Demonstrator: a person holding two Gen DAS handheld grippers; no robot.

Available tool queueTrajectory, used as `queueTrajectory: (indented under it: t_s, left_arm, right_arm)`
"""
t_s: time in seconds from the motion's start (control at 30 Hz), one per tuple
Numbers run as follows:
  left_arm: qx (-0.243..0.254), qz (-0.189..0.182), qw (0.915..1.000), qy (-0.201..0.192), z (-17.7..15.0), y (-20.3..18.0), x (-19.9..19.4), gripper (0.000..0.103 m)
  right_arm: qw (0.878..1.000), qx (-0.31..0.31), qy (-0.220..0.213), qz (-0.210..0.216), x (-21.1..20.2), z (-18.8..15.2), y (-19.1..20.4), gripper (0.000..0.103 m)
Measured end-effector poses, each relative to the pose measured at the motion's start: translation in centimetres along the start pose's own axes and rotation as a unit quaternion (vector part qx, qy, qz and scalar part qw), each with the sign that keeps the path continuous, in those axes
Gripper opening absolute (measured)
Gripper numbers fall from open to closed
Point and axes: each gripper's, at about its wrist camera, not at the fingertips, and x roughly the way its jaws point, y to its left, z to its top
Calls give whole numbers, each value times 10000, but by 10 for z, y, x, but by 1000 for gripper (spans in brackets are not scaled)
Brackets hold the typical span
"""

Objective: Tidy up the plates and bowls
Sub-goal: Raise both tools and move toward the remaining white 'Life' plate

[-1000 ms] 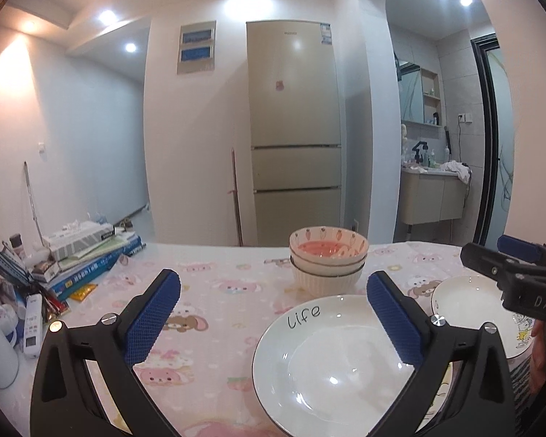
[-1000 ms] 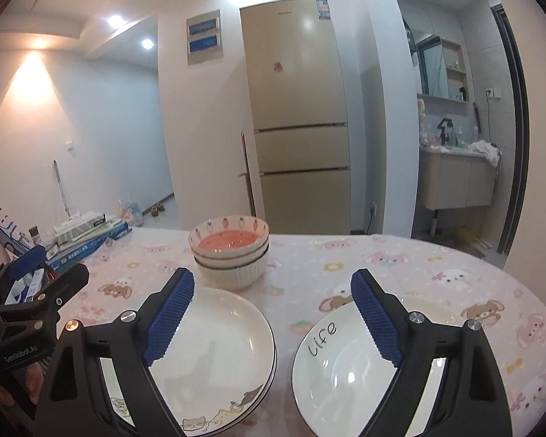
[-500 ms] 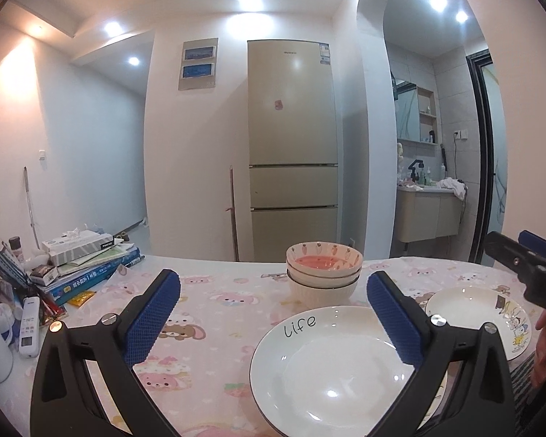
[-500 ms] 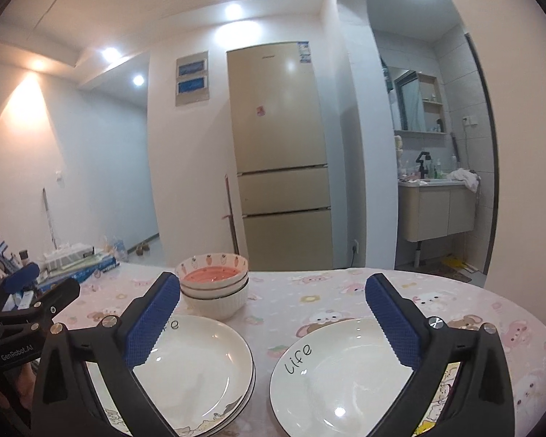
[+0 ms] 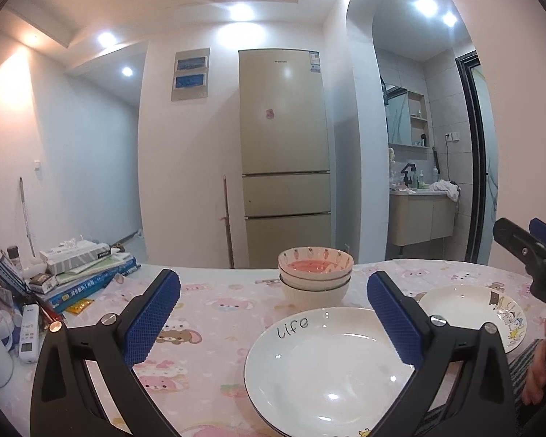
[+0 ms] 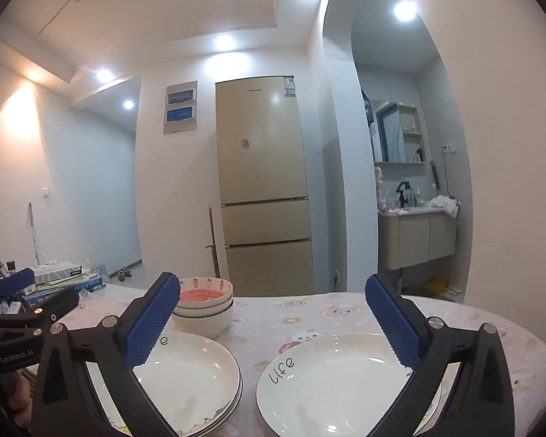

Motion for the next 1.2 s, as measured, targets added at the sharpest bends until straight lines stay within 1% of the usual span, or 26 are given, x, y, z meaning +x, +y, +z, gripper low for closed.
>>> queueTrajectory:
  t_s: [0.13,0.33,0.43,0.57,0.63,0.7,0.77,0.8,0.83,0.87,0.9,0.93,1.0,1.07,1.13,1.17,1.2]
  left_arm:
    - [-12,-11,9999,-158,0,-1,-7,102]
    - [-3,24,9997,-252,2,-2,-12,102]
    - [-30,9,9990,-442,4,-1,-19,102]
    - [162,-13,9974,-706,5,-9,-30,103]
    - [315,84,9964,-782,5,-15,-33,103]
    - [406,173,9956,-829,5,-18,-34,103]
    - [443,289,9950,-845,5,-20,-33,103]
    - [450,363,9948,-844,5,-20,-33,103]
    - [443,409,9944,-863,6,-20,-34,103]
    - [436,430,9942,-887,7,-20,-35,103]
    - [459,449,9943,-854,9,-20,-37,103]
    - [507,414,9950,-752,14,-22,-38,103]
    - [609,207,9957,-673,27,-28,-46,103]
    - [695,254,9952,-646,38,-38,-54,103]
    - [726,95,9956,-588,50,-48,-61,103]
    - [770,55,9955,-546,55,-54,-62,103]
    - [820,-73,9952,-532,59,-60,-64,103]
  right_arm:
    - [9997,-115,191,36,7,0,5,103]
    - [9999,44,117,35,5,2,-2,103]
    - [9999,-1,146,69,6,2,1,103]
    - [9996,-175,185,91,7,2,8,103]
    - [9994,-276,180,113,7,2,12,103]
    - [9990,-421,133,-1,5,2,17,103]
    - [9977,-530,14,-422,0,5,21,103]
    - [9949,-612,-85,-796,-4,8,22,103]
    - [9928,-633,-124,-1006,-8,12,22,103]
    - [9930,-604,-113,-1004,-12,15,21,103]
    - [9944,-553,-48,-895,-16,21,19,103]
    - [9952,-528,83,-824,-19,28,16,103]
    - [9957,-520,261,-725,-25,42,10,103]
    - [9957,-549,326,-665,-33,55,1,103]
    - [9957,-606,445,-536,-41,69,-11,103]
    - [9955,-625,567,-423,-43,76,-17,103]
    - [9948,-623,760,-274,-43,82,-24,103]
